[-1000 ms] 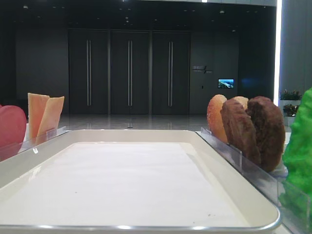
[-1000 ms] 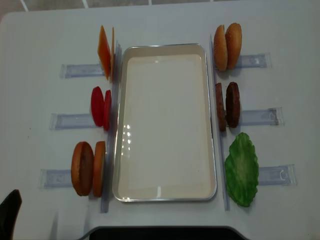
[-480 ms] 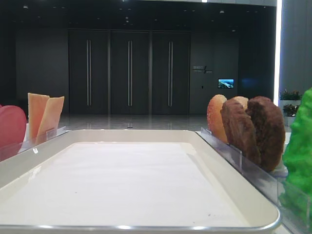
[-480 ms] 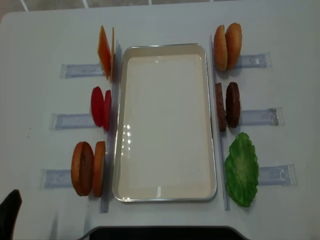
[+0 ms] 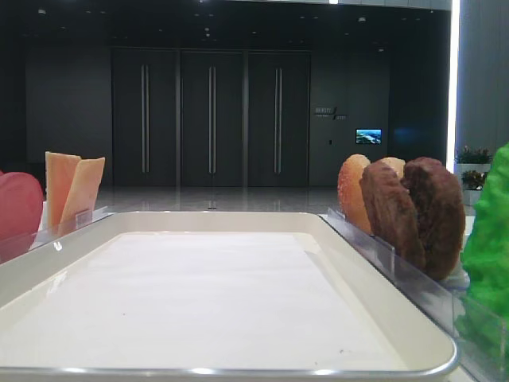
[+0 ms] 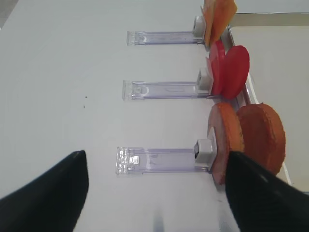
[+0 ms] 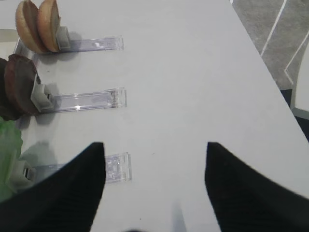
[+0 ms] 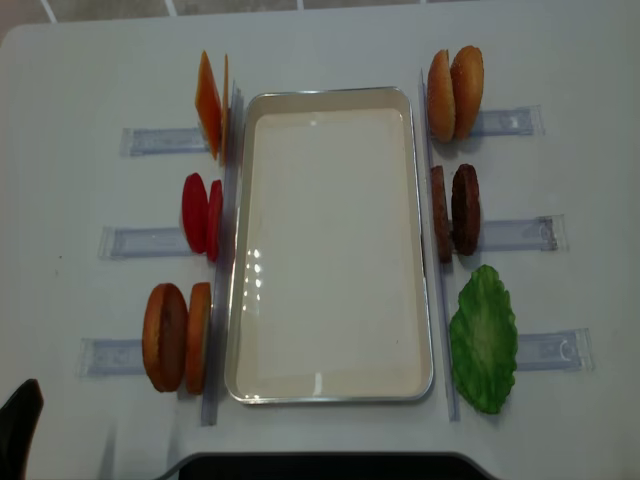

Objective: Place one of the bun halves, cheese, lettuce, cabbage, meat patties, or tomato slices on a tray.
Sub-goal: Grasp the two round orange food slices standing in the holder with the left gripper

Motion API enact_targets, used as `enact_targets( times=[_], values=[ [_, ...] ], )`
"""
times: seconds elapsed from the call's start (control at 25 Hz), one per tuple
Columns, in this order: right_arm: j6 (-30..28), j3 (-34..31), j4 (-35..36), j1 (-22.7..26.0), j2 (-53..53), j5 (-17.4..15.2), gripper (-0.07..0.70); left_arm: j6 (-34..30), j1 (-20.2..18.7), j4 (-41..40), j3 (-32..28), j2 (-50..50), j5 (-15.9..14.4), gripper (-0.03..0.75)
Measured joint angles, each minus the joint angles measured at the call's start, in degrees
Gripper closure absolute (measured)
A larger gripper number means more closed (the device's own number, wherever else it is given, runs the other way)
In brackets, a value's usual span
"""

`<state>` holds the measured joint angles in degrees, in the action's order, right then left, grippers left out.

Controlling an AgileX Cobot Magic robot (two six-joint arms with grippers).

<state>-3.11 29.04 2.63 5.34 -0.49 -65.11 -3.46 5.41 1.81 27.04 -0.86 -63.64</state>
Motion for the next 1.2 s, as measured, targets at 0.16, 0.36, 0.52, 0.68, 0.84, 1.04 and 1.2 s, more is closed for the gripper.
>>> enact_targets(
  times=[0.16, 0.36, 0.52, 0.68, 0.84, 1.04, 1.2],
  values=[
    [0.00, 0.00, 0.00, 0.00, 0.00, 0.00, 0.202, 0.21, 0.00, -1.31, 0.21, 0.35, -0.43, 0.024],
    [0.00, 0.00, 0.00, 0.00, 0.00, 0.00, 0.202, 4.79, -0.05, -2.49, 1.90, 12.03, -0.40, 0.024],
    [0.00, 0.00, 0.00, 0.00, 0.00, 0.00, 0.202, 7.20, -0.05, -0.73, 3.52, 26.96, 2.12, 0.024],
    [0.00, 0.00, 0.00, 0.00, 0.00, 0.00, 0.202, 7.20, -0.05, 0.07, 6.93, 42.41, 2.73, 0.024],
    [0.00, 0.00, 0.00, 0.00, 0.00, 0.00, 0.202, 7.20, -0.05, 0.20, 10.42, 53.56, 2.95, 0.024],
    [0.00, 0.00, 0.00, 0.00, 0.00, 0.00, 0.202, 7.82, -0.05, 0.50, 12.40, 60.91, 3.68, 0.041],
    [0.00, 0.00, 0.00, 0.00, 0.00, 0.00, 0.202, 9.63, -0.05, 2.82, 13.03, 61.77, 4.89, 0.075]
  ],
)
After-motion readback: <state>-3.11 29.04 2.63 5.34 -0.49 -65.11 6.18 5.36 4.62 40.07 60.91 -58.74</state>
